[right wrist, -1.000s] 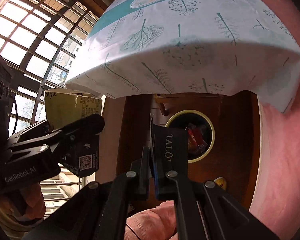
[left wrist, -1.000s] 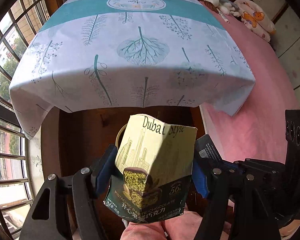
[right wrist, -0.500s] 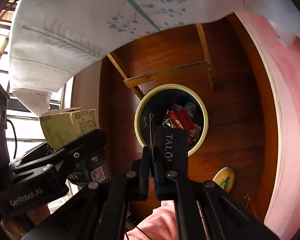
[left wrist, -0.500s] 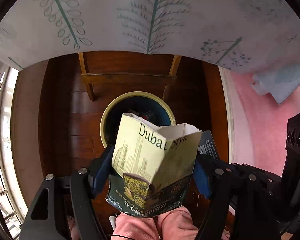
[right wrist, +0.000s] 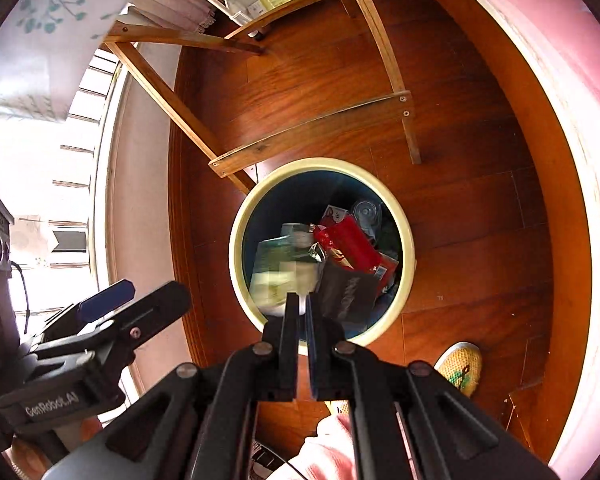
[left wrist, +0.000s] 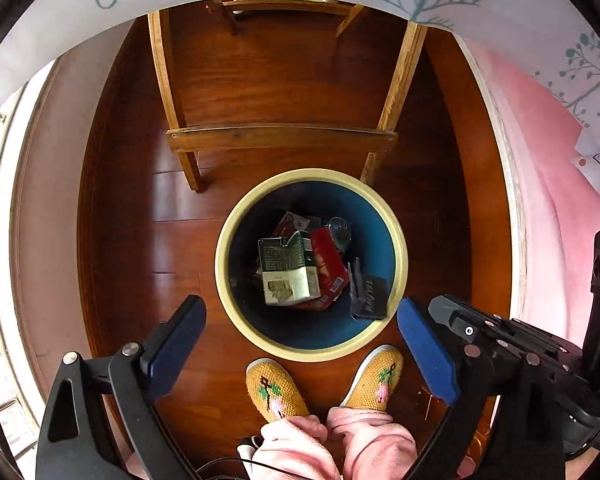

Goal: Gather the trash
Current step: 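Open both tools to drop the box and card into the bin, then raise both tools back toward the table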

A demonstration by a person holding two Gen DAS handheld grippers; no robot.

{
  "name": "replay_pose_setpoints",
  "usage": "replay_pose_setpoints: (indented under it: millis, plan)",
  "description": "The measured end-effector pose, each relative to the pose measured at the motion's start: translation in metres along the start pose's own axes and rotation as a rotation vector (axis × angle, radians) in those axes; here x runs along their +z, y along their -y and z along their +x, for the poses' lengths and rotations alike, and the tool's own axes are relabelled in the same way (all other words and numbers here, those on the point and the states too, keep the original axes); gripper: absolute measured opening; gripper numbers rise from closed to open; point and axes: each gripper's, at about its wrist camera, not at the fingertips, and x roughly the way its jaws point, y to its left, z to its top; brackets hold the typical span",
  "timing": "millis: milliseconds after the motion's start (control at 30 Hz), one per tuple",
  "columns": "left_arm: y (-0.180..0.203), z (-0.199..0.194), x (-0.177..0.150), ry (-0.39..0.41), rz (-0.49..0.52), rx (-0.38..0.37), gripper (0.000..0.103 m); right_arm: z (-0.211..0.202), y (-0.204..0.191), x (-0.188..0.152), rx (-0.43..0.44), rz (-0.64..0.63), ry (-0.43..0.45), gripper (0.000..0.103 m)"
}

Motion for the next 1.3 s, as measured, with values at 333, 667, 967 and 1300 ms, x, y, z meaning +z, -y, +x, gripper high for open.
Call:
replay_pose_setpoints:
  millis: [333,667,967,1300]
  plan:
    - [-0.033,-0.009,-0.002,0.016,-0.042,0.076,0.098,0.011,-0.021,0.013,-0.01,-0.06,-0.006,0.003]
    - [-0.043,-0.068,-0.005,0.08,-0.037,0.086,0.098,-0.028,-0.044,0.003,-0.058,-0.095,0.0,0.003]
    - [-0.03,-0.174,-0.002,0.162,0.022,0.077,0.098,-0.111,-0.082,-0.013,-0.056,-0.11,0.044,0.005]
    - [-0.037,-0.312,-0.003,0.32,0.049,0.069,0.098,-0.22,-0.154,-0.02,-0.052,-0.202,0.162,0.023]
